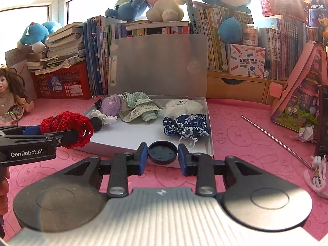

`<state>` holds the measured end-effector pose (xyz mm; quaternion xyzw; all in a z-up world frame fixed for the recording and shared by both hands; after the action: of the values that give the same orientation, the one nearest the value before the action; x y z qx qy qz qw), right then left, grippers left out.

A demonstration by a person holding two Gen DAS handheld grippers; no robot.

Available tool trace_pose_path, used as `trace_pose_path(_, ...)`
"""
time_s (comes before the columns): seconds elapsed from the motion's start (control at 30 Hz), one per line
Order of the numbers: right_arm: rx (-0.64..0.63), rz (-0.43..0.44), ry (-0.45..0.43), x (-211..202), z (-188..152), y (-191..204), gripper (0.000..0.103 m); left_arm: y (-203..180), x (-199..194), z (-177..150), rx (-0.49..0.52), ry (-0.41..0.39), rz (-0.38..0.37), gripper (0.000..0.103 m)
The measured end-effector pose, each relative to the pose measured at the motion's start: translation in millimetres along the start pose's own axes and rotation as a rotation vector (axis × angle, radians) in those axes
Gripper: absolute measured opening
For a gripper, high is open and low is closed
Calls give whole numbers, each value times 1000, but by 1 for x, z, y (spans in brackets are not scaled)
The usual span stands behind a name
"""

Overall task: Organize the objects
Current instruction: 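Carry the red toy with the left tool while the right tool carries the black lid into the box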

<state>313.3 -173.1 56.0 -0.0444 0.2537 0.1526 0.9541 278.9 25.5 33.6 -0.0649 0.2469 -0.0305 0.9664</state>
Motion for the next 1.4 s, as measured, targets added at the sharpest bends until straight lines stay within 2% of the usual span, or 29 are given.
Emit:
trace_pose_path(0.2,-6,-6,42,32,2,6,37,9,28,5,-7,17,21,70)
trace_pose_path(0.63,22,-23,82,69,4,1,37,14,67,4,33,54,33,70)
trace_pose_path(1.03,80,-10,115,86,-1,-11,37,20,87,1,37,71,52,70)
trace_pose_path(1.4,133,-61,127,99,0,-37,37,21,108,11,57,70,72,70)
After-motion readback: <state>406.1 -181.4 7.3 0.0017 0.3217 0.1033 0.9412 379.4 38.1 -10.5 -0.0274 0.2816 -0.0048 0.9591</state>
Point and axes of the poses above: each gripper's, at about its wrist camera, not at the fingertips, and x roughly the way its jaws point, y to its left, z to its top, the point moved 6 cm from there along x, roughly the way its jaws point, and after that the axes turned 3 degrees about -x, right-handed, at the moved point
